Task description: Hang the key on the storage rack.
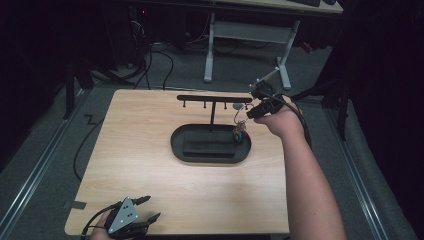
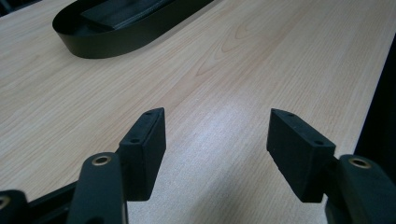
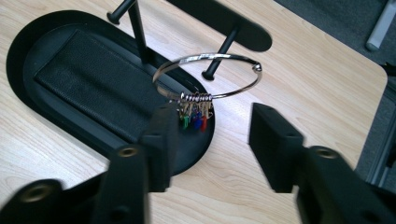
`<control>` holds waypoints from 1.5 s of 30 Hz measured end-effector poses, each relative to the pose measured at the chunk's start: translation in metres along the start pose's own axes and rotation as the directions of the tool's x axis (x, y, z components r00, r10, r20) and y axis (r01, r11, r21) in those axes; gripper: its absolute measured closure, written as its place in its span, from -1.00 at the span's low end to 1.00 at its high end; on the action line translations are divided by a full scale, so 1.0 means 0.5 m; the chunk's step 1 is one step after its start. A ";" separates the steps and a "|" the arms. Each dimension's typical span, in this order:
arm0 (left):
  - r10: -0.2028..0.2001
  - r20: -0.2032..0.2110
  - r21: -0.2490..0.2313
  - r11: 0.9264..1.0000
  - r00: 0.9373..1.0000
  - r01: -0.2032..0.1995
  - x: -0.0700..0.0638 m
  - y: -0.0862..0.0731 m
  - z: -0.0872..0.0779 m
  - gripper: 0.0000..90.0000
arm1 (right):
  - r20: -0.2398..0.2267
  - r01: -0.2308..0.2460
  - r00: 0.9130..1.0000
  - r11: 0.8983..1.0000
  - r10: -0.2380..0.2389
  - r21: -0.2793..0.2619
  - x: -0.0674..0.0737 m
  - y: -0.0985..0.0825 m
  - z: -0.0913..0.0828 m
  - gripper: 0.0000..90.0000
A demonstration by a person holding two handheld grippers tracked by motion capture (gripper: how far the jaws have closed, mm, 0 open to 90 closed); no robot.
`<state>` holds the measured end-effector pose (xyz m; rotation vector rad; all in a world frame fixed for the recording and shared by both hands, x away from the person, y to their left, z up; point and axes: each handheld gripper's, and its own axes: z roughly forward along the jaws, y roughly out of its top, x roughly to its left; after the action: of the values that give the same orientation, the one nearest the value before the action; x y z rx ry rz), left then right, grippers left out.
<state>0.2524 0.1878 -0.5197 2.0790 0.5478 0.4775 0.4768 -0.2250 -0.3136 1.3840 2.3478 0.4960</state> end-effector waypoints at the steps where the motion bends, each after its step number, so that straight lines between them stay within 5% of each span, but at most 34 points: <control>1: -0.002 0.000 -0.001 1.000 1.000 0.002 0.000 0.000 0.000 -0.16 | -0.004 0.002 1.000 1.000 -0.002 -0.009 0.001 -0.007 0.001 0.05; 13: -0.033 0.029 0.020 0.999 0.999 0.032 0.001 0.004 0.010 -0.20 | -0.036 -0.040 0.999 0.996 0.038 -0.085 0.010 -0.092 0.041 -0.11; 15: -0.038 0.032 0.023 0.999 0.999 0.037 0.001 0.004 0.011 -0.22 | -0.064 -0.082 0.995 0.994 0.077 -0.074 0.007 -0.110 0.054 -0.10; 20: -0.065 0.035 0.026 0.998 0.997 0.065 0.005 0.002 0.013 -0.27 | -0.069 -0.093 0.994 0.992 0.088 -0.079 0.005 -0.156 0.080 -0.10; 25: -0.086 0.030 0.019 0.996 0.996 0.086 0.007 -0.001 0.013 -0.30 | -0.064 -0.123 0.991 0.986 0.116 -0.117 0.005 -0.208 0.098 -0.11; 30: -0.098 0.030 0.014 0.995 0.995 0.098 0.010 -0.003 0.013 -0.30 | -0.074 -0.149 0.988 0.966 0.137 -0.210 0.024 -0.274 0.108 -0.11; 34: -0.108 0.032 0.017 0.994 0.994 0.107 0.012 -0.005 0.014 -0.29 | -0.069 -0.169 0.985 0.946 0.155 -0.278 0.055 -0.344 0.121 -0.17; 39: -0.124 0.043 0.008 0.992 0.991 0.123 0.013 -0.006 0.016 -0.29 | -0.068 -0.173 0.985 0.906 0.159 -0.388 0.102 -0.447 0.132 -0.19; 43: -0.122 0.048 0.008 0.993 0.991 0.121 0.012 -0.006 0.020 -0.29 | -0.026 -0.178 0.981 0.847 0.190 -0.500 0.139 -0.532 0.126 -0.10; 44: -0.123 0.050 0.005 0.992 0.991 0.123 0.012 -0.005 0.021 -0.29 | -0.048 -0.211 0.975 0.836 0.216 -0.507 0.140 -0.544 0.114 -0.15; 45: -0.126 0.052 0.001 0.992 0.991 0.126 0.012 -0.004 0.023 -0.29 | -0.082 -0.243 0.968 0.805 0.237 -0.541 0.137 -0.549 0.098 -0.21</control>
<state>0.2630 0.1843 -0.5266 2.0343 0.6428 0.3493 0.2626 -0.2841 -0.4959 1.3824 1.8156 1.1500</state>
